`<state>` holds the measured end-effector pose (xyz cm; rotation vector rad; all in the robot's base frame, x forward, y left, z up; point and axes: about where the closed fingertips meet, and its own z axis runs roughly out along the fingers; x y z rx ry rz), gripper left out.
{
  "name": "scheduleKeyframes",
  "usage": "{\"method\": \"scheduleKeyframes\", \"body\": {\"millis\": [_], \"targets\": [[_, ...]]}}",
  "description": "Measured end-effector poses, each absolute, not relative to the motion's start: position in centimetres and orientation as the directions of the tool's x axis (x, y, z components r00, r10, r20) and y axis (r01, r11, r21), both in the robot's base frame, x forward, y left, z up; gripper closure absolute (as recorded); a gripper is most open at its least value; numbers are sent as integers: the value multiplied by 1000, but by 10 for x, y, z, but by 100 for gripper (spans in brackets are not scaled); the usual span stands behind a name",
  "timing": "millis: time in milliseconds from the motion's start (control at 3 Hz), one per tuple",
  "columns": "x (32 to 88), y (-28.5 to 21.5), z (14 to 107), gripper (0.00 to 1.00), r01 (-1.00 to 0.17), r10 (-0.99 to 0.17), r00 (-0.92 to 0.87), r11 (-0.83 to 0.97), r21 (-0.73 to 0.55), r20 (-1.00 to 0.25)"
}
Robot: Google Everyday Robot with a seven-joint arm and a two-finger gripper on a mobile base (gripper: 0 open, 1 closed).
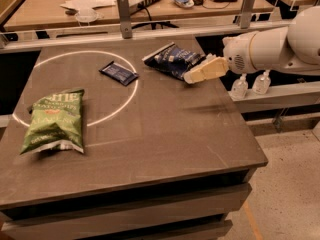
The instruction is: Pick blue chip bag
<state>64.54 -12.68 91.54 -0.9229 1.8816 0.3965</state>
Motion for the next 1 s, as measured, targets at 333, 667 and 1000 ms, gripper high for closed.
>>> {"method": "scheduleKeyframes", "body": {"millis": [333, 667, 1000], "targets": [[680, -98, 902, 4, -784, -421, -221, 614, -97, -880], [696, -82, 893, 27, -809, -431, -212, 580, -89, -877], [699, -61, 894, 50, -845, -456, -174, 524, -105, -873]]}}
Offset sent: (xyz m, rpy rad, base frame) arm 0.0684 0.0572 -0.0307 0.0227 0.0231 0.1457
